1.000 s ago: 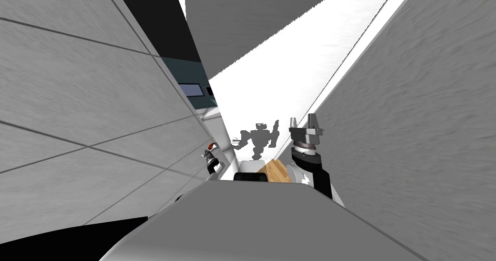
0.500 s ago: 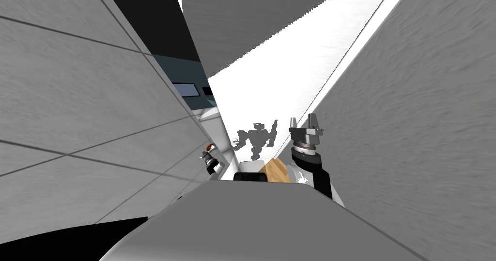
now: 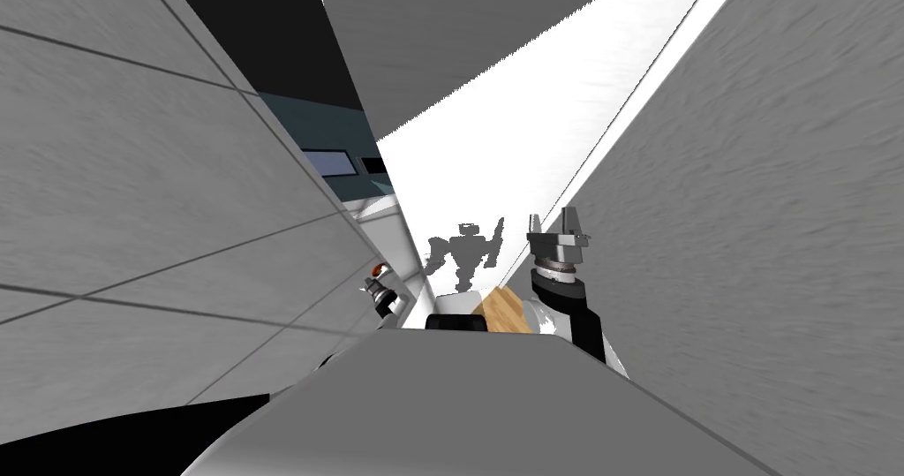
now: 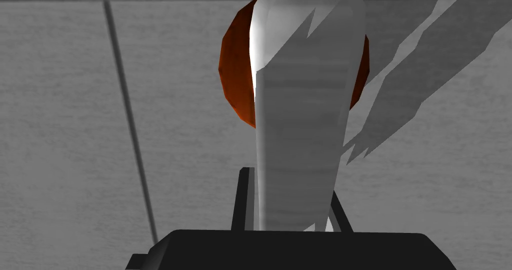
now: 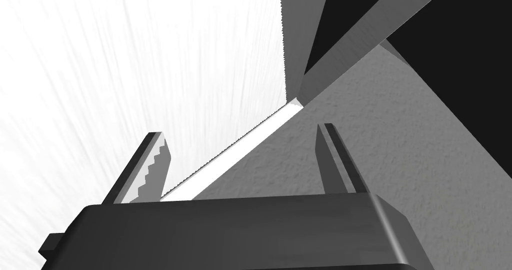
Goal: Push the door open
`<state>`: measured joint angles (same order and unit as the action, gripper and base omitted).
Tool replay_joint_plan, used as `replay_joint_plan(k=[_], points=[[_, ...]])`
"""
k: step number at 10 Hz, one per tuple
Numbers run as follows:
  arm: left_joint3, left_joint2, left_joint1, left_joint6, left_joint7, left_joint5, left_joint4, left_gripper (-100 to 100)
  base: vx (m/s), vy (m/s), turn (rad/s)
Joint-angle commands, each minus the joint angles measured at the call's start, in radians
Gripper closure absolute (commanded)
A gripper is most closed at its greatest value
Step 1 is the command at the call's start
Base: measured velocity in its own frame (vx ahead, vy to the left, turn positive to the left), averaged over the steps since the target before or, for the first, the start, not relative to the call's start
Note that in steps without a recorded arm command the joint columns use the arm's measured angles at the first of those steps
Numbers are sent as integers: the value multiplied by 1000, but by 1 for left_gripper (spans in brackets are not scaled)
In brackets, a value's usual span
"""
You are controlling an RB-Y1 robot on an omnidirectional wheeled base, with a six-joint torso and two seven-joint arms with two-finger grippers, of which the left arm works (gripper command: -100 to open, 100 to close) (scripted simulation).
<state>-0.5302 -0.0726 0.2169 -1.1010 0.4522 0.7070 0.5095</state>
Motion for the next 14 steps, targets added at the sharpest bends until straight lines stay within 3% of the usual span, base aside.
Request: replay_joint_plan(k=[1, 2, 3, 5, 6, 7, 8, 9, 11, 12, 14], points=[[-13, -19, 1, -35, 9, 23, -8, 100, 12, 81, -87], [-13, -19, 1, -35, 9, 23, -8, 100, 13, 53, -2], [-16, -20, 4, -47, 18, 43, -13, 100, 31, 63, -57], [-16, -20, 4, -47, 18, 43, -13, 100, 13, 39, -8], [-16, -20, 4, -47, 18, 43, -44, 100, -5, 7, -6], [-16, -20, 4, -47, 18, 43, -13, 100, -9, -1, -3], [-16, -20, 4, -47, 18, 43, -46, 100, -4, -7, -18], [-16, -20, 4, -47, 18, 43, -13, 100, 0, -9, 30], [-16, -20, 4, -47, 18, 43, -19, 100, -1, -4, 2], [-23, -21, 12, -73, 36, 83, -23, 100, 12, 67, -151], [-23, -21, 12, -73, 36, 83, -23, 100, 10, 71, -54]])
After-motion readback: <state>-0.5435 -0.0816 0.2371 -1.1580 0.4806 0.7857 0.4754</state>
